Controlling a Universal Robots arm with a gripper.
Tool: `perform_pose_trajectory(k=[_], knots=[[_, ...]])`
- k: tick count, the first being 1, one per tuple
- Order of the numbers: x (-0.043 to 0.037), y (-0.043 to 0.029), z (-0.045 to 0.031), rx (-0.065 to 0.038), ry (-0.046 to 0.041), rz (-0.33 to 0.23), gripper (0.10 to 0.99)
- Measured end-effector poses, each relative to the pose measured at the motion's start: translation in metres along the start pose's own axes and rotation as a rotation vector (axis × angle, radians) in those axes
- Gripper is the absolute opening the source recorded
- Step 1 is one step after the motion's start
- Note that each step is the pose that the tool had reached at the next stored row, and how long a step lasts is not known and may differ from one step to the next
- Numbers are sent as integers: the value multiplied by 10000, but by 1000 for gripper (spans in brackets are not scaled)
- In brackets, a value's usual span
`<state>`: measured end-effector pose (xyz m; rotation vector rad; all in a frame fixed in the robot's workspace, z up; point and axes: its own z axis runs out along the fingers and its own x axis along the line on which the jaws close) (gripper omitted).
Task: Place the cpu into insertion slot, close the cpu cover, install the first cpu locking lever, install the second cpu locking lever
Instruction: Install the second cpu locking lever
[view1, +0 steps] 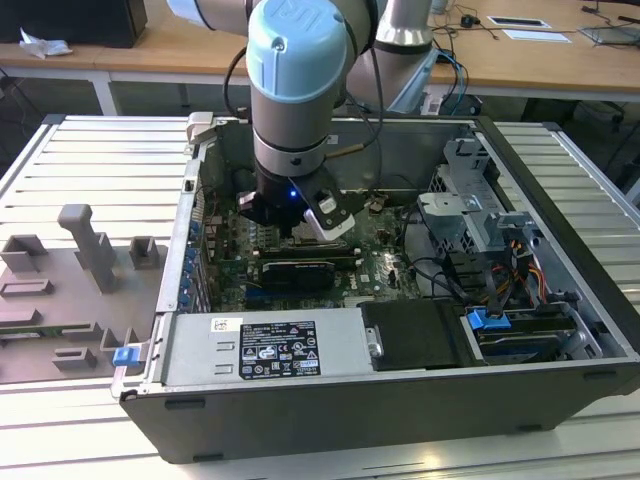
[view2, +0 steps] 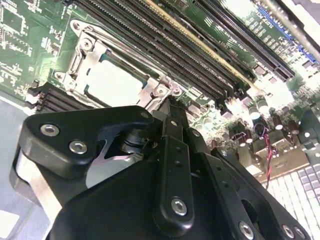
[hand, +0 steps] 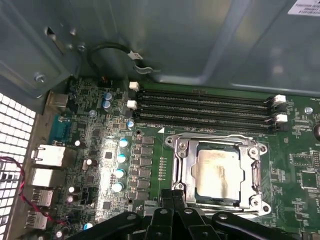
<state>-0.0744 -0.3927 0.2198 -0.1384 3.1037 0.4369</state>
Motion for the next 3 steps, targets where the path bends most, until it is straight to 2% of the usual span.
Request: perform_pose_trajectory(k=[3], knots=[[-1, 13, -44, -1, 0, 0, 106]])
